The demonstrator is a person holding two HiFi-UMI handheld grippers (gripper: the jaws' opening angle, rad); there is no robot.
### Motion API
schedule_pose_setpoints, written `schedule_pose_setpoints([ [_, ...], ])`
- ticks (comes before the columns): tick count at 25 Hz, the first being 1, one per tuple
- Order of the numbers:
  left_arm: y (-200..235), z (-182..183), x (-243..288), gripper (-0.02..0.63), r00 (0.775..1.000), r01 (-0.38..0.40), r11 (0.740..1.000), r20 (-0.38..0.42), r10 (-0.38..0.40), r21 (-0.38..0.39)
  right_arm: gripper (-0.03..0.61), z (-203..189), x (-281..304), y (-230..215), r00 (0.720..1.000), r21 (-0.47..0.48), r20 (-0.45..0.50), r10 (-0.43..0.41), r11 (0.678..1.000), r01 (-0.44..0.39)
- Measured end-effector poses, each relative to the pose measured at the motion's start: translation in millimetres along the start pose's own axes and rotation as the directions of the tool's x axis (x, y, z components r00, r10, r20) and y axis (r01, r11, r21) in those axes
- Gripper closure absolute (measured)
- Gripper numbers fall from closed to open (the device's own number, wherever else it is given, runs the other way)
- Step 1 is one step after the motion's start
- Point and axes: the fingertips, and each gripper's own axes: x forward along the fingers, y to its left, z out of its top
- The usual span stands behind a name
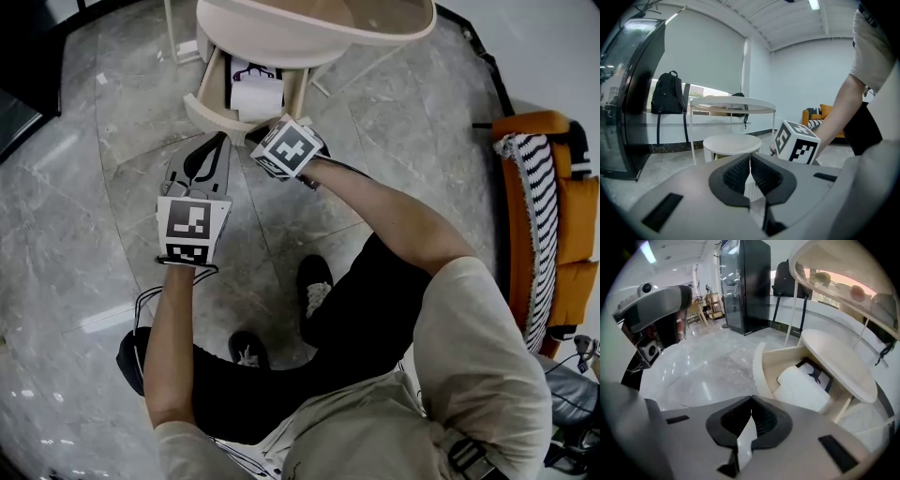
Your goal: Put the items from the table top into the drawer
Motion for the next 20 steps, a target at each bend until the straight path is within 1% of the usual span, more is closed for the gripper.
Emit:
schedule_pose_setpoints([
  [3,-5.1,-0.7,-1.5,0.591,1.000,-0.004,1.000,-0.006,0.004,0.020,0.543,13.9,3.7,-18.3,0.998,-0.009,0.018,-0.053,0.999,0.053],
  [6,-10.0,1.0,1.0,0.591,1.000,-0.006,1.000,-0.005,0.007,0.016,0.543,20.4,8.9,-36.4,0.996,-0.012,0.028,-0.090,0.996,0.090],
  [10,-9.4,11.3,-1.0,0.591,0.999,-0.037,0.999,0.002,0.037,-0.001,0.543,28.7,16.1,-48.9,0.995,-0.026,0.062,-0.073,0.997,0.074],
  [12,-9.8,19.0,-3.5,0.591,0.999,-0.052,0.998,0.001,0.052,-0.022,0.543,33.0,16.1,-62.5,0.993,-0.029,0.072,-0.088,0.995,0.091],
  [15,-10.6,30.8,-4.7,0.591,0.997,-0.073,0.995,0.019,0.074,-0.065,0.543,35.5,15.3,-86.4,0.989,-0.030,0.069,-0.127,0.991,0.129],
  [19,-7.4,41.1,-8.9,0.591,0.994,-0.108,0.990,0.014,0.110,-0.088,0.543,40.2,28.2,-103.3,0.987,-0.050,0.059,-0.147,0.987,0.150],
  [20,-6.5,44.2,-10.5,0.591,0.993,-0.117,0.988,0.017,0.119,-0.102,0.543,42.4,32.3,-109.9,0.985,-0.055,0.052,-0.166,0.984,0.169],
])
